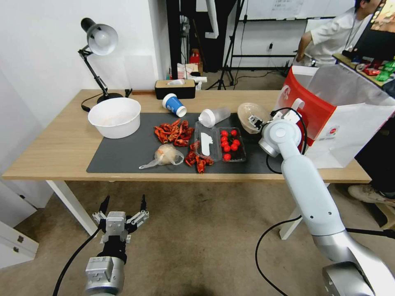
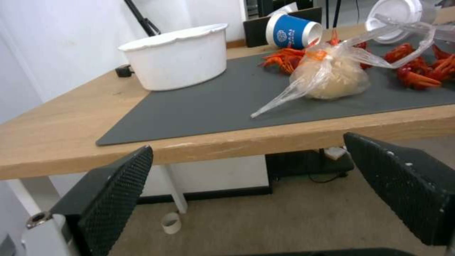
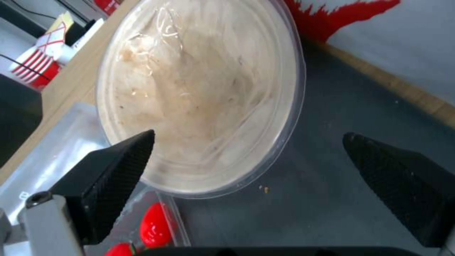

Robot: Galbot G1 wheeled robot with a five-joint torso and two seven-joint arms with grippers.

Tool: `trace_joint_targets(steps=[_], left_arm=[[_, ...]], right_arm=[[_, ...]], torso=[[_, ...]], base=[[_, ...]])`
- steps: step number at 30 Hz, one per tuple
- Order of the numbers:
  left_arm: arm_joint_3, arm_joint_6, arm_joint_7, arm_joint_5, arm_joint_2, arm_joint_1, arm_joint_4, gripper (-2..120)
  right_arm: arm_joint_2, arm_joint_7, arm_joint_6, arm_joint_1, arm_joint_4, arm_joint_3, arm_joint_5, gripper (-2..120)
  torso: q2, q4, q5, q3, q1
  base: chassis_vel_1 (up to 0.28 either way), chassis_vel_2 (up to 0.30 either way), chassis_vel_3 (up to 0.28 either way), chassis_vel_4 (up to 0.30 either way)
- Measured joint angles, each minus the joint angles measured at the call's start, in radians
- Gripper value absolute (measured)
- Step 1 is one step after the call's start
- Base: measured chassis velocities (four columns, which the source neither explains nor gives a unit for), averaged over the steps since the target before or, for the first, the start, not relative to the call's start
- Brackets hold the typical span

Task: Pick up the trash from the table and place it into the takeout bag.

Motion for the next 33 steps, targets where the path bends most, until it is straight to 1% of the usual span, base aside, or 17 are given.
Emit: trace_joint_targets(steps=[13,23,25,26,27,28,31,32,33], left_arm=[[-0.001,0.0,0.0,-0.002,0.002,0.002,0.0,100],[0.001,0.0,0.0,-0.002,0.003,-0.001,0.001,100],[0.002,0.0,0.0,-0.002,0.002,-0.002,0.005,100],[0.002,0.0,0.0,-0.002,0.002,-0.002,0.005,100],[0.002,0.0,0.0,-0.002,0.002,-0.003,0.007,100],[0.002,0.0,0.0,-0.002,0.002,-0.003,0.007,100],[0.003,0.0,0.0,-0.002,0.003,-0.005,0.011,100],[0.003,0.0,0.0,-0.002,0.003,-0.005,0.011,100],[0.004,0.0,0.0,-0.002,0.003,-0.006,0.012,100]], right_arm=[[0.028,-0.007,0.0,0.044,-0.087,-0.002,0.012,100],[0.04,-0.011,0.0,0.071,-0.124,-0.006,0.014,99],[0.044,-0.012,0.005,0.074,-0.13,-0.007,0.013,94],[0.044,-0.012,0.005,0.074,-0.13,-0.007,0.013,94],[0.044,-0.012,0.011,0.074,-0.131,-0.007,0.013,89],[0.044,-0.012,0.011,0.074,-0.131,-0.007,0.013,89],[0.045,-0.012,0.016,0.07,-0.131,-0.007,0.012,78],[0.045,-0.012,0.016,0.07,-0.131,-0.007,0.012,78],[0.044,-0.012,0.017,0.069,-0.132,-0.007,0.011,75]], torso=[[0.0,0.0001,0.0,0.0,0.0],[0.0,0.0001,0.0,0.0,0.0],[0.0,0.0001,0.0,0.0,0.0],[0.0,0.0001,0.0,0.0,0.0],[0.0,0.0001,0.0,0.0,0.0],[0.0,0.0001,0.0,0.0,0.0],[0.0,0.0,0.0,0.0,0.0],[0.0,0.0,0.0,0.0,0.0],[0.0,0.0001,0.0,0.0,0.0]], base=[[0.0,0.0,0.0,0.0],[0.0,0.0,0.0,0.0],[0.0,0.0,0.0,0.0],[0.0,0.0,0.0,0.0],[0.0,0.0,0.0,0.0],[0.0,0.0,0.0,0.0],[0.0,0.0,0.0,0.0],[0.0,0.0,0.0,0.0],[0.0,0.0,0.0,0.0]])
